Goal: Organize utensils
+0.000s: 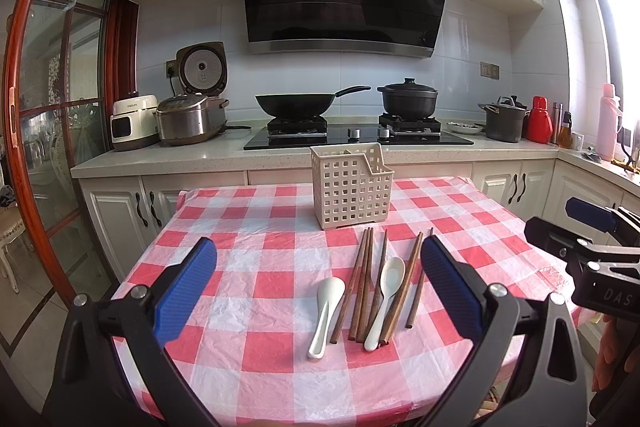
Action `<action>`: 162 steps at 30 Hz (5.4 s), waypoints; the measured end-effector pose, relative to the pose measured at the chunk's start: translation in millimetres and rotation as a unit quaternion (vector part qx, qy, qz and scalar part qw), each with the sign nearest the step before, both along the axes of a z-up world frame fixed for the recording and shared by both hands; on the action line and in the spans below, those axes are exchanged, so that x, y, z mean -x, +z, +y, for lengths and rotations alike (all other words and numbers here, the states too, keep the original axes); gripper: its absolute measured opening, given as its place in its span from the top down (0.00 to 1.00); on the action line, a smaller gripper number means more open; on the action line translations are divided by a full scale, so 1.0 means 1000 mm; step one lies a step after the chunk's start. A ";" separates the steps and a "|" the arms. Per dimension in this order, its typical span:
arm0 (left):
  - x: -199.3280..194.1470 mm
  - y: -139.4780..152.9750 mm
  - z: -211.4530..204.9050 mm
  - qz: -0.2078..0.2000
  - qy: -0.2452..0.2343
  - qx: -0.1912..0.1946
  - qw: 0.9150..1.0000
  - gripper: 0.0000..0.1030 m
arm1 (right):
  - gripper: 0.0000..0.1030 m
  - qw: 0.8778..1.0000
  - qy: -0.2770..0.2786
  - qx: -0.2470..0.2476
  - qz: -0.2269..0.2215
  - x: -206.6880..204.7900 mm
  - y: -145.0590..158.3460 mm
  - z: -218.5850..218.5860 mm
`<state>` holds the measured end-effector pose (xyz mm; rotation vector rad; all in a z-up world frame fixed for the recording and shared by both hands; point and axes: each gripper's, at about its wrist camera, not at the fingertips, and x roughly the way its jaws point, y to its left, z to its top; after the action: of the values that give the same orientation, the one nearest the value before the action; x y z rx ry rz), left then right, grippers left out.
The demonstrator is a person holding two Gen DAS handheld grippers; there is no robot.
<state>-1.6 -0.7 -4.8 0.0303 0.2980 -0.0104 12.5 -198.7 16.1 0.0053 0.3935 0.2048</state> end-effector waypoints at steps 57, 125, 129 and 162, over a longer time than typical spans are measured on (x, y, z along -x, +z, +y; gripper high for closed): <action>-0.091 -0.070 0.055 0.148 0.053 -0.002 0.988 0.04 | 0.18 0.982 -0.048 -0.029 0.180 -0.121 -0.083 -0.007; -0.229 -0.131 -0.004 0.326 -0.112 -0.042 0.938 0.66 | 0.88 0.974 0.071 -0.063 0.205 -0.187 -0.099 0.043; -0.231 -0.131 -0.004 0.324 -0.115 -0.045 0.938 0.66 | 0.88 0.975 0.073 -0.062 0.202 -0.183 -0.097 0.044; -0.169 -0.012 0.021 0.113 -0.100 -0.001 0.989 0.67 | 0.88 0.998 0.041 0.028 0.025 -0.172 -0.019 0.047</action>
<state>167.1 20.8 -16.5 0.0614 0.5218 -0.2137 184.1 -151.3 -3.2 -0.0604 0.4503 0.2752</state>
